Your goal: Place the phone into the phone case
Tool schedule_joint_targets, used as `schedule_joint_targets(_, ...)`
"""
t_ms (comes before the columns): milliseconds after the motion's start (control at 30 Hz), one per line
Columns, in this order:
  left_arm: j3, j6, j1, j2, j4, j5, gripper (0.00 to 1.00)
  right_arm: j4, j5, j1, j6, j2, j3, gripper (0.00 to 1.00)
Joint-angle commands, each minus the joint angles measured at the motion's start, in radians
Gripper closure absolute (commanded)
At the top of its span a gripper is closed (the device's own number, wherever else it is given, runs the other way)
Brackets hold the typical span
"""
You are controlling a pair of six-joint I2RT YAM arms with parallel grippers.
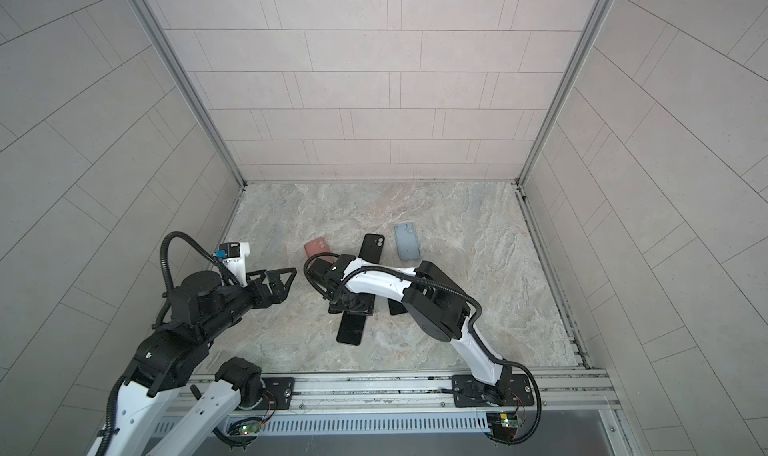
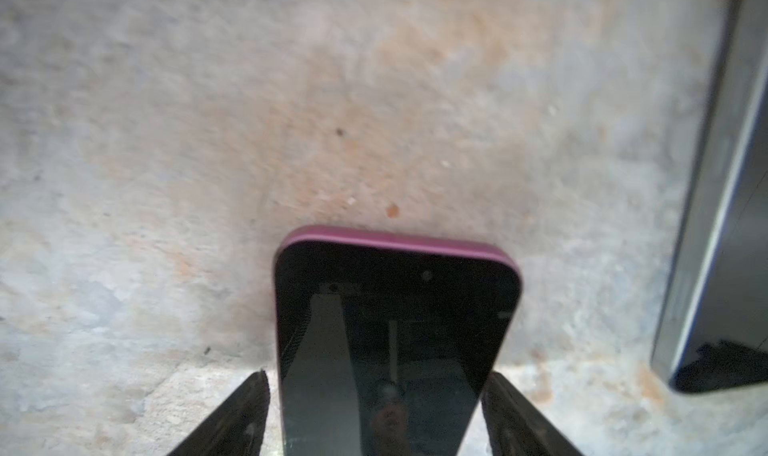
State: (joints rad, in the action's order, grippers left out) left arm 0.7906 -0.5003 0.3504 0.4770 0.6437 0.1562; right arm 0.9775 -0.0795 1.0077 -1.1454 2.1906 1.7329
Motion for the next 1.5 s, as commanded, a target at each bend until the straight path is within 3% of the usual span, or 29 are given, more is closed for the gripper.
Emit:
schedule_joint_targets(0, 0.014, 0.005, 0.005, 0.002, 0.007, -0.017, 0.0, 0.082, 0.073, -0.012, 0.268, 0.044, 0.064, 0.16)
schedule_joint_targets(100, 0.026, 0.003, 0.005, -0.002, 0.017, -0.026, 0.0, 0.144, 0.13, -0.015, 0.341, 0.064, 0.117, 0.12)
schedule_joint_targets(200, 0.031, 0.003, 0.006, -0.009, 0.017, -0.039, 0.0, 0.148, 0.127, -0.014, 0.335, 0.054, 0.108, 0.1)
schedule_joint_targets(433, 0.048, 0.003, 0.005, 0.003, 0.015, -0.046, 0.0, 0.024, -0.047, -0.009, 0.136, 0.028, -0.049, 0.13)
schedule_joint_targets(667, 0.049, 0.003, 0.006, -0.001, 0.019, -0.042, 0.0, 0.047, -0.019, 0.02, 0.016, 0.003, -0.069, 0.12)
schedule_joint_targets(767, 0.045, 0.002, 0.005, -0.005, 0.019, -0.038, 0.0, 0.049, -0.017, 0.029, 0.015, -0.002, -0.058, 0.16)
schedule_joint_targets(867, 0.046, 0.001, 0.005, -0.013, 0.024, -0.037, 0.0, 0.043, 0.002, 0.028, 0.041, -0.006, -0.05, 0.28)
schedule_joint_targets(1033, 0.057, 0.007, 0.007, -0.022, 0.05, -0.041, 0.0, 0.006, 0.027, -0.008, 0.248, 0.01, 0.018, 0.33)
schedule_joint_targets(1267, 0.057, 0.017, 0.005, -0.028, 0.075, -0.053, 0.0, 0.046, 0.058, -0.022, 0.78, 0.077, 0.196, 0.34)
schedule_joint_targets(1367, 0.055, 0.016, 0.006, -0.021, 0.076, -0.057, 0.0, 0.088, 0.068, -0.024, 0.914, 0.09, 0.215, 0.31)
schedule_joint_targets(1467, 0.051, 0.017, 0.005, -0.009, 0.075, -0.056, 0.0, 0.1, 0.06, -0.024, 0.96, 0.077, 0.202, 0.19)
